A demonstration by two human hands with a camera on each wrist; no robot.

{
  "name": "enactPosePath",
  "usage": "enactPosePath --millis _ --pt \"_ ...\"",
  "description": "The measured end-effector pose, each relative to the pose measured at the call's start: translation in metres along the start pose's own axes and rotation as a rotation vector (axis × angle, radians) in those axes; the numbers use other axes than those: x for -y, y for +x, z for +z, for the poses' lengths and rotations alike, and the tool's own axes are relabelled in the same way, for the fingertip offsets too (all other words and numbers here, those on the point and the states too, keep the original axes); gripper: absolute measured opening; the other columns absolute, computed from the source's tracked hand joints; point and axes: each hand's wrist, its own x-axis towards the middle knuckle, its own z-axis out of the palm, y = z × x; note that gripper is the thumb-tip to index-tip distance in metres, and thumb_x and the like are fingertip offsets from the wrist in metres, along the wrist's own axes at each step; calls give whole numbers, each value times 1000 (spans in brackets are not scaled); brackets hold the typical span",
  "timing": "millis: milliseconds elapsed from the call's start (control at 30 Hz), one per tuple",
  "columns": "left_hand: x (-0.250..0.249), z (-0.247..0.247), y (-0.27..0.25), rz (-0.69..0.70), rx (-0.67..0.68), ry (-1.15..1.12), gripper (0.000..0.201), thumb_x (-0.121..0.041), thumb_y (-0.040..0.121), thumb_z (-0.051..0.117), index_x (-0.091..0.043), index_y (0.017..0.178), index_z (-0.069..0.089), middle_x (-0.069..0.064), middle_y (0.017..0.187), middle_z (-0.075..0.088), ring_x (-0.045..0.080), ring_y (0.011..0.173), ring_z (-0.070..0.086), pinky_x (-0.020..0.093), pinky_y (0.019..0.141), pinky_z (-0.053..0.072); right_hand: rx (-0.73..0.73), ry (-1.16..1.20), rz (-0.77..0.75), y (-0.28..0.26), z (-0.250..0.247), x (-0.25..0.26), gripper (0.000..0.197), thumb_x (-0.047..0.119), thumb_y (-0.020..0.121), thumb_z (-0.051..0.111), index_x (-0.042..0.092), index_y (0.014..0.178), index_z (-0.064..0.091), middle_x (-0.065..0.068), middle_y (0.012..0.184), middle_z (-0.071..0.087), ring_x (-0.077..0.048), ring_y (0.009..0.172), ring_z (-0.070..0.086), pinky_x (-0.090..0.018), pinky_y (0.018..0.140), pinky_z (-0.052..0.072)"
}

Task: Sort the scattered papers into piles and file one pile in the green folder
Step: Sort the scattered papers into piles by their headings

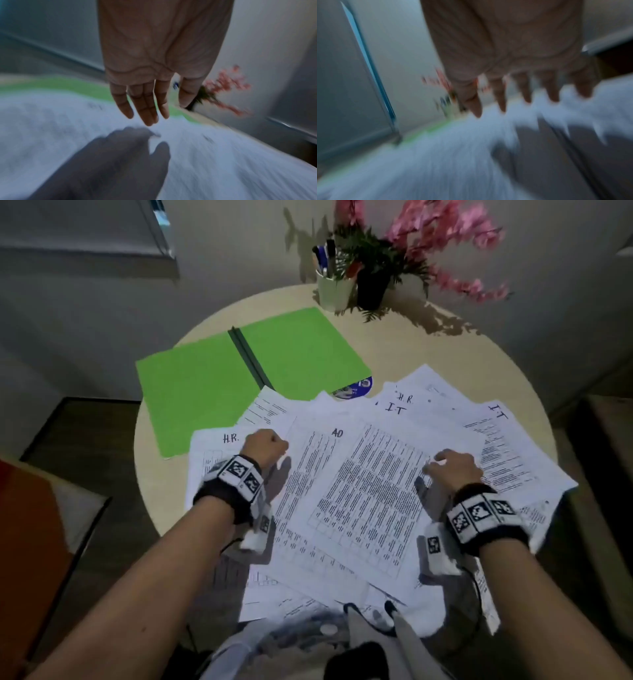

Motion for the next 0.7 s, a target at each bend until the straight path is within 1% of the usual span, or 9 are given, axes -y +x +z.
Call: enactPosePath --millis 100,200,267,333,400,500,567,633,700 --pt "-12 38 -1 -25 173 79 31 -32 86 56 -14 63 46 3 59 42 19 57 42 25 54 33 55 -52 139 -9 26 -6 61 32 80 62 11 132 38 -19 139 30 -40 129 29 -49 105 34" --pt "-30 71 -8 -15 295 77 51 -45 74 59 2 93 57 20 92 58 22 69 51 26 61 41 53 -23 126 -16 38 -8 65 32 79 63 13 133 34 -18 138 28 -39 128 26 -50 103 35" --pt "-39 85 -11 25 305 110 43 -32 84 62 0 110 51 19 104 55 19 66 51 24 54 40 35 39 121 -12 40 -7 72 32 78 65 15 138 29 -18 142 26 -40 130 25 -50 103 34" --pt "-47 95 -18 126 262 129 27 -17 90 54 0 111 53 17 105 62 27 82 59 30 67 49 6 154 150 -11 42 -8 81 30 77 68 16 143 23 -16 145 24 -41 132 25 -49 103 33" --pt "-53 97 -29 276 230 108 18 -7 92 48 -2 106 59 16 100 67 25 82 58 33 74 48 -84 318 198 -8 42 -13 89 27 73 73 16 144 20 -16 147 25 -40 134 26 -49 105 34" --pt "-48 85 -38 411 236 76 16 -3 90 49 -13 80 56 8 75 56 20 71 48 24 61 38 -221 642 252 -7 39 -17 96 20 72 77 12 146 17 -16 152 22 -35 138 29 -46 110 33" --pt "-39 74 -36 370 228 -18 24 -6 89 55 -15 68 48 3 63 49 19 60 44 21 56 36 -192 845 293 -10 36 -17 97 17 74 76 10 148 14 -17 153 23 -30 135 34 -39 108 33" --pt "-26 66 -29 257 222 -68 35 -16 87 61 -15 58 43 -1 57 45 11 52 42 16 48 34 -66 918 301 -14 31 -14 90 17 79 72 7 148 14 -21 144 37 -31 117 50 -39 96 42" --pt "-15 57 -24 144 171 -13 24 -27 84 65 -15 67 55 5 71 57 16 67 56 22 60 45 47 810 281 -21 31 -7 69 12 87 62 -6 142 25 -23 128 51 -32 97 57 -33 78 45"
